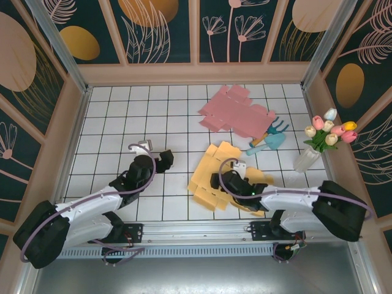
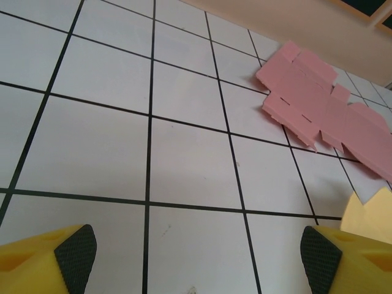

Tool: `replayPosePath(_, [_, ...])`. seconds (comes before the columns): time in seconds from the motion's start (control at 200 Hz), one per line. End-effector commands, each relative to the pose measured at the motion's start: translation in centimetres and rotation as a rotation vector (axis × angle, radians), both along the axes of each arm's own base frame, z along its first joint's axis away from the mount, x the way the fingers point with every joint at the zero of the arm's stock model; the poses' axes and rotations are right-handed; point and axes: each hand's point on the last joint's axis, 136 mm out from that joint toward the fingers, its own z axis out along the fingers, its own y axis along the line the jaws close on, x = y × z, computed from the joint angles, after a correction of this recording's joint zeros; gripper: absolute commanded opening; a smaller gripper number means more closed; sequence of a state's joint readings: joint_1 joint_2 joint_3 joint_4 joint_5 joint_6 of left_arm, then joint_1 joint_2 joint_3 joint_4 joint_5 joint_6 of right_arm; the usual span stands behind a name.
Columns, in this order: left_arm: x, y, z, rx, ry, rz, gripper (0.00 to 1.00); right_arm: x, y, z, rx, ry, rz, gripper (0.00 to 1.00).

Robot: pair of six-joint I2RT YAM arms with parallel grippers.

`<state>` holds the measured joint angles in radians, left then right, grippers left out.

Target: Fold the paper box

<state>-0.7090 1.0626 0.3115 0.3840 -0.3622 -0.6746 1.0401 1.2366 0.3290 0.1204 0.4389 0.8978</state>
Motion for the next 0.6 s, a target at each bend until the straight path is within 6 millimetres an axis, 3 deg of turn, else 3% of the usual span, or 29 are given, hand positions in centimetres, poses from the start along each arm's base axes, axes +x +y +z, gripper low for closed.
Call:
replayPosePath(0.0, [-0.4,1.0,-0.5,0.024,-0.002,0.031,0.88,0.2,2.5,-0.5,0.060,0.036,-0.003,0.97])
replayPosePath(0.255, [-0.9,1.8,-0.1,-0.014,-0.025,0.055,0.87,5.0,5.9,2.3,0.155,-0.078,-0.180,0.97])
replayPosePath(0.41, [-1.8,1.6,-0.1,-0.074,-0.026,0.027,0.83,6.6,9.3,5.0,0.223,-0.123,-0.133,0.97])
replayPosePath(0.505, [-2.3,2.0,-0.5,-0.084,-0.011,0.030,0.83,6.9,9.7,7.1,0.171,-0.163,-0.082,0.97])
replayPosePath(0.595, [-3.2,2.0,-0.9,-0.126,0.002,0.012,0.81,6.8,8.9,8.8,0.078,-0.190,-0.045,0.98])
